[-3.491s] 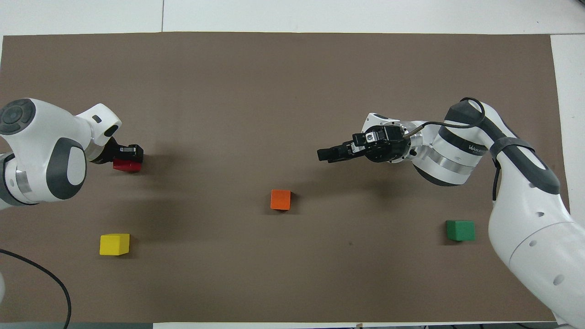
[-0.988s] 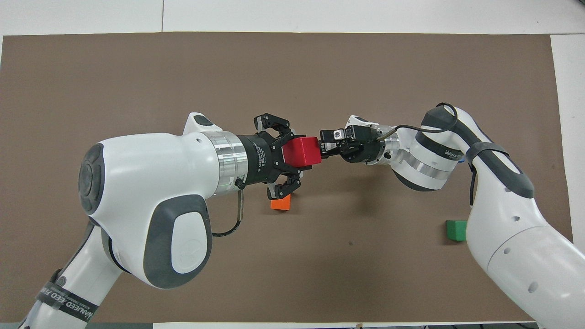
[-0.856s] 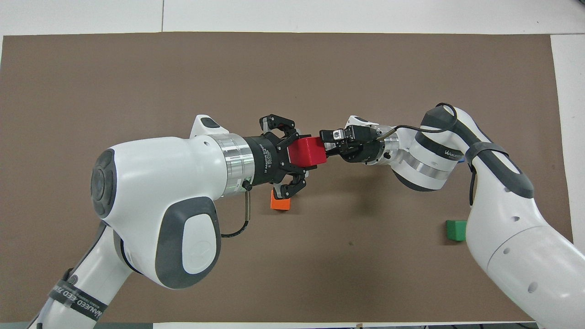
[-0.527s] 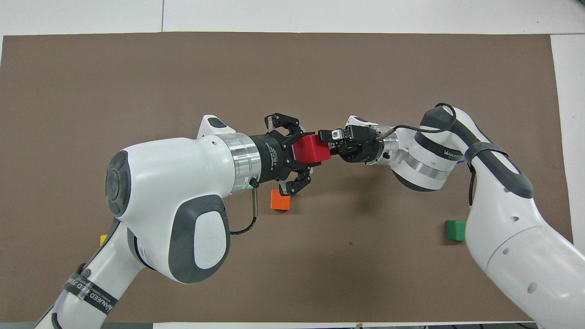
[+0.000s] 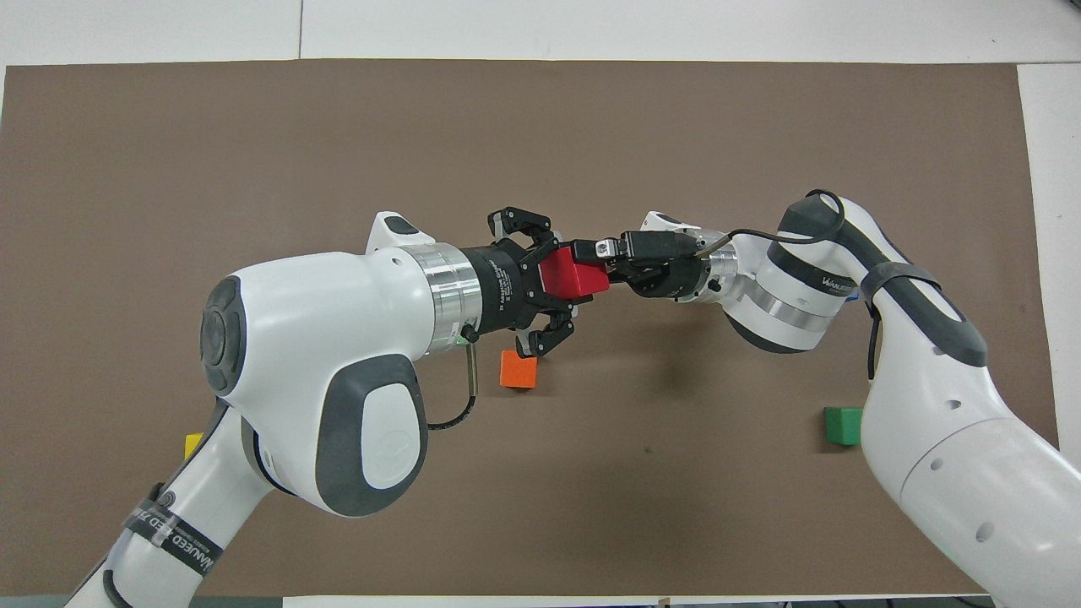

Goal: Transfer red block to right arm and stack on blue block
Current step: 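Close the right gripper on the red cube while the left gripper opens, then carry the red cube with the right gripper above the blue cube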

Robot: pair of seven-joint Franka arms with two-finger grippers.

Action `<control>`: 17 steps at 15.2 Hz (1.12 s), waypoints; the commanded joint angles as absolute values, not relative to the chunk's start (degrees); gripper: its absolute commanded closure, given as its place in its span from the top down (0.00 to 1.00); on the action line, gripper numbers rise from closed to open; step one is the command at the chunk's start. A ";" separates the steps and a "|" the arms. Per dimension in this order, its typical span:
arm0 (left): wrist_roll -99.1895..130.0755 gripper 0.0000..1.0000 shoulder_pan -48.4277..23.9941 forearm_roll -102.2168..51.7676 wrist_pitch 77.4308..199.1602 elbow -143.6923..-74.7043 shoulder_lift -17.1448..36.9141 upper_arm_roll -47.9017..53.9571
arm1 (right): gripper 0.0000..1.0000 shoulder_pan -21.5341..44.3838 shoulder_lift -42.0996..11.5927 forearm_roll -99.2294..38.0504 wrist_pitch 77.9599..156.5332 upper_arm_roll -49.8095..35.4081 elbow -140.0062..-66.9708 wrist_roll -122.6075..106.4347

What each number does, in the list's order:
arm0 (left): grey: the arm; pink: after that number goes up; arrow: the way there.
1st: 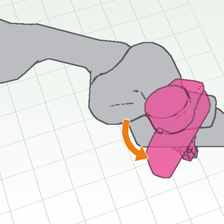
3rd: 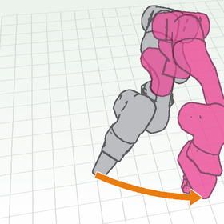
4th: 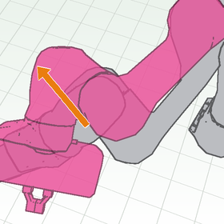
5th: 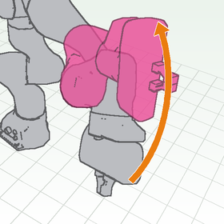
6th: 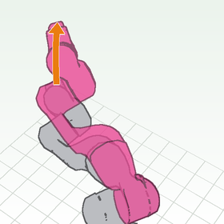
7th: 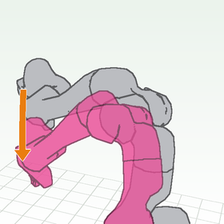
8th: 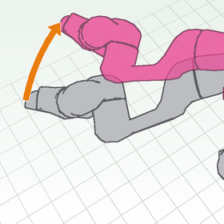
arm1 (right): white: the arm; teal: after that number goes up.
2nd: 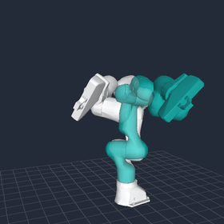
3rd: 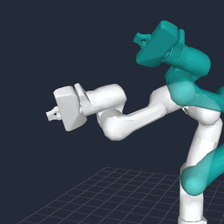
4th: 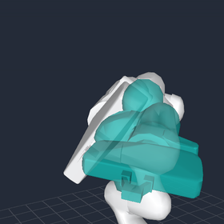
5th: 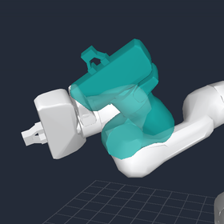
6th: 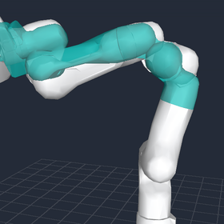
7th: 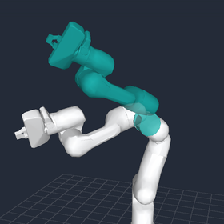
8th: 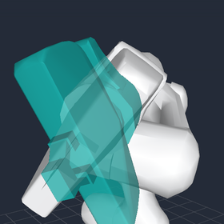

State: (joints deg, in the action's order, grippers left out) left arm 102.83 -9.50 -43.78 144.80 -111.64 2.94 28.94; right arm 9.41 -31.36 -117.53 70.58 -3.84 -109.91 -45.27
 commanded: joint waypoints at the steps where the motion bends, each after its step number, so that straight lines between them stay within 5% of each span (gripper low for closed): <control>1: 101.25 0.00 -10.20 -44.82 145.46 -112.41 2.20 28.56 | 0.00 9.84 -30.59 -118.04 73.30 -3.87 -110.30 -46.05; 7: 100.81 0.00 -10.19 -44.74 144.84 -112.33 2.20 28.48 | 0.00 9.84 -30.15 -118.04 73.30 -3.87 -110.48 -45.70; 8: 100.90 0.96 -10.28 -44.74 144.84 -112.15 2.20 28.39 | 0.00 9.84 -30.06 -118.04 73.30 -3.87 -110.57 -45.70; 13: 100.55 1.00 -8.97 -44.65 141.35 -111.62 0.97 27.95 | 0.00 9.67 -29.54 -118.04 73.30 -3.87 -110.57 -44.74; 17: 96.53 1.00 -0.03 -44.47 125.90 -110.74 -4.82 27.77 | 0.00 8.96 -27.17 -117.33 76.98 -3.78 -110.83 -41.32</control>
